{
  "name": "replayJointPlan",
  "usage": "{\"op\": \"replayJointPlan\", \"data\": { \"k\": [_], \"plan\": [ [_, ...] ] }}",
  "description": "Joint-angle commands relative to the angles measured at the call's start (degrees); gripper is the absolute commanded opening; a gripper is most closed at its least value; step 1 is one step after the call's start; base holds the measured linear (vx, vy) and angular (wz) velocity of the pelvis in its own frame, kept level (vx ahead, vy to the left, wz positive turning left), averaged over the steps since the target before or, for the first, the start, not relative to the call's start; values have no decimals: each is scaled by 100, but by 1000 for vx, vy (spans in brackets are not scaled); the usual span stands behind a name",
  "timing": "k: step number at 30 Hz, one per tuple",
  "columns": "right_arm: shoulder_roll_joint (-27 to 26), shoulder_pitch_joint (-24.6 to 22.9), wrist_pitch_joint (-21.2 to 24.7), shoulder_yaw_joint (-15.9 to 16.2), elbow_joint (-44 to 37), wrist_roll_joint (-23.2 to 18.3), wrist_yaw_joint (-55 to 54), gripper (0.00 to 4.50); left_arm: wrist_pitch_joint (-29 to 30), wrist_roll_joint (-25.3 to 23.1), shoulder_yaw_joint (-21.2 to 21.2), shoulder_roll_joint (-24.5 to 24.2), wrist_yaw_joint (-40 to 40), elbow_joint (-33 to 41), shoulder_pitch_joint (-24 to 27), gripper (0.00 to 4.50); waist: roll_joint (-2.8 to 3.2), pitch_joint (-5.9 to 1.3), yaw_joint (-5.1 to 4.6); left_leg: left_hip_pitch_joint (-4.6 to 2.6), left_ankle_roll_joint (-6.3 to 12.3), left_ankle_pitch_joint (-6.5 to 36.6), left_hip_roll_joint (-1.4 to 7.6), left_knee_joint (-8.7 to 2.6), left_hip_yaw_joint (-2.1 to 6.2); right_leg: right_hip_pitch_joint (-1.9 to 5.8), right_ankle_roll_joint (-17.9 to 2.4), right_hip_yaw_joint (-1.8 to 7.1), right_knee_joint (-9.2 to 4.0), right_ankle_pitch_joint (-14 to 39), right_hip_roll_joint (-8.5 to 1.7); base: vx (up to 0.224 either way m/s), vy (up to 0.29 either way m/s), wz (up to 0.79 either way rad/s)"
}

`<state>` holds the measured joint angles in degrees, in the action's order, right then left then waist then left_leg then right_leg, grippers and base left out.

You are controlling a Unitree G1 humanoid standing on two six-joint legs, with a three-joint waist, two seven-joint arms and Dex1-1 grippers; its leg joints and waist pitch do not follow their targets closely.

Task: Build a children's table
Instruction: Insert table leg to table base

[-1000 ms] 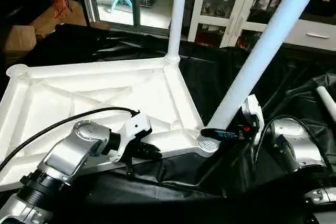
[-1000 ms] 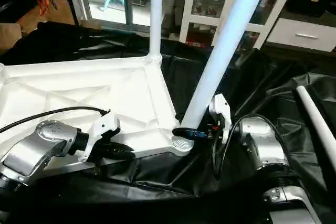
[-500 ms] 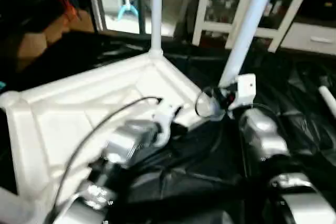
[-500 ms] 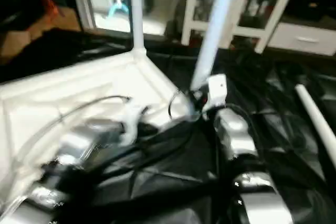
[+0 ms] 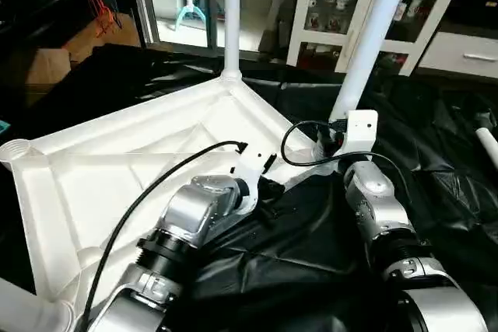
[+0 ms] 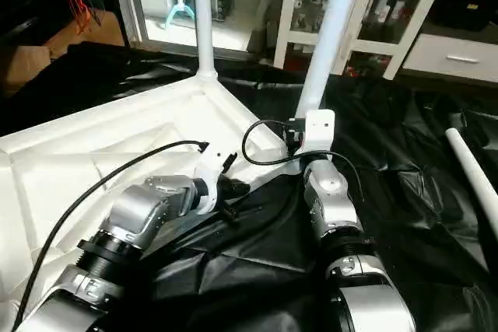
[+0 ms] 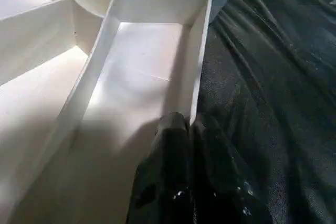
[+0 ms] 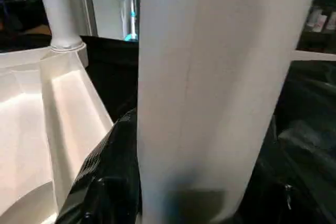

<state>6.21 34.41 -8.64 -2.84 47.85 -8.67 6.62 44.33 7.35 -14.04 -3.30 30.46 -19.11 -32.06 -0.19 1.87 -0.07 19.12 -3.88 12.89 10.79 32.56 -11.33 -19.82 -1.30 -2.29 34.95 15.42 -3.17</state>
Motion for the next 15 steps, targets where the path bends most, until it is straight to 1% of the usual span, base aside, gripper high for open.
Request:
{"op": "replayJointPlan", "data": {
  "k": [1, 2, 3, 4, 5, 6, 7, 8, 9, 10, 11, 13, 14, 15],
  "plan": [
    [-282, -640, 403, 408, 889, 279, 448, 185, -606, -70, 218, -215, 12, 272, -106, 0, 24, -22, -49, 59, 231, 1132, 276, -423, 167, 13, -925, 293, -551, 664, -449, 0, 0, 0],
    [-280, -641, 401, 409, 886, 280, 459, 185, -607, -71, 214, -224, 24, 277, -100, 0, 35, -40, -66, 73, 259, 977, 291, -418, 173, 29, -975, 289, -514, 416, -452, 0, 0, 0],
    [-240, -657, 365, 430, 850, 281, 609, 185, -676, -84, 132, -355, 222, 347, -21, 0, 36, -39, -76, 75, 275, 905, 293, -411, 170, 29, -1010, 285, -507, 282, -449, 0, 0, 0],
    [-183, -673, 295, 456, 814, 283, 809, 185, -866, -113, -11, -544, 521, 426, 82, 0, 9, -41, -91, 95, 342, 805, 295, -400, 171, 46, -1079, 283, -492, 73, -459, 0, 0, 0],
    [-135, -673, 244, 469, 807, 286, 950, 185, -864, -76, -58, -655, 675, 531, 157, 0, 29, -48, -115, 96, 380, 735, 295, -390, 161, 50, -1149, 285, -475, -64, -462, 0, 0, 0],
    [-109, -671, 205, 481, 801, 283, 1058, 185, -911, -42, -95, -725, 813, 611, 210, 0, 20, -46, -132, 95, 408, 689, 294, -386, 158, 52, -1180, 282, -469, -144, -455, 0, 0, 0],
    [-84, -676, 116, 514, 770, 259, 1306, 185, -895, 38, -118, -797, 986, 730, 273, 0, 21, -49, -148, 123, 478, 598, 287, -374, 157, 82, -1234, 284, -452, -290, -466, 0, 0, 0],
    [-75, -677, 92, 527, 763, 261, 1358, 185, -884, 49, -121, -812, 1010, 749, 283, 0, 23, -58, -157, 120, 514, 546, 286, -365, 154, 89, -1260, 285, -441, -378, -467, 0, 0, 0],
    [13, -690, -84, 639, 688, 301, 1733, 185, -872, 127, -162, -957, 1251, 902, 367, 0, 36, -65, -172, 119, 585, 434, 289, -354, 149, 97, -1322, 284, -423, -555, -467, 0, 0, 0],
    [63, -694, -145, 671, 653, 317, 1883, 185, -952, 167, -202, -1056, 1419, 979, 418, 0, 35, -64, -188, 138, 655, 331, 288, -342, 147, 114, -1380, 282, -409, -764, -466, 0, 0, 0],
    [110, -692, -187, 674, 633, 320, 2000, 185, -1049, 208, -238, -1152, 1591, 1054, 470, 0, 35, -62, -223, 133, 721, 291, 288, -337, 142, 113, -1441, 285, -393, -919, -459, 0, 0, 0],
    [198, -670, -272, 629, 635, 294, 2191, 185, -1158, 300, -279, -1311, 1905, 1206, 566, 0, 42, -64, -261, 141, 808, 241, 286, -326, 144, 133, -1507, 281, -381, -984, -463, 0, 0, 0],
    [198, -670, -272, 629, 635, 294, 2191, 185, -1158, 300, -279, -1311, 1905, 1206, 566, 0, 49, -69, -262, 136, 835, 222, 288, -320, 146, 134, -1526, 279, -377, -1001, -465, 0, 0, 0],
    [256, -659, -355, 606, 638, 276, 2355, 185, -1246, 365, -306, -1412, 2106, 1310, 630, 0, 66, -72, -271, 134, 918, 82, 288, -303, 144, 140, -1569, 282, -356, -1130, -464, 0, 0, 0]
  ]
}}
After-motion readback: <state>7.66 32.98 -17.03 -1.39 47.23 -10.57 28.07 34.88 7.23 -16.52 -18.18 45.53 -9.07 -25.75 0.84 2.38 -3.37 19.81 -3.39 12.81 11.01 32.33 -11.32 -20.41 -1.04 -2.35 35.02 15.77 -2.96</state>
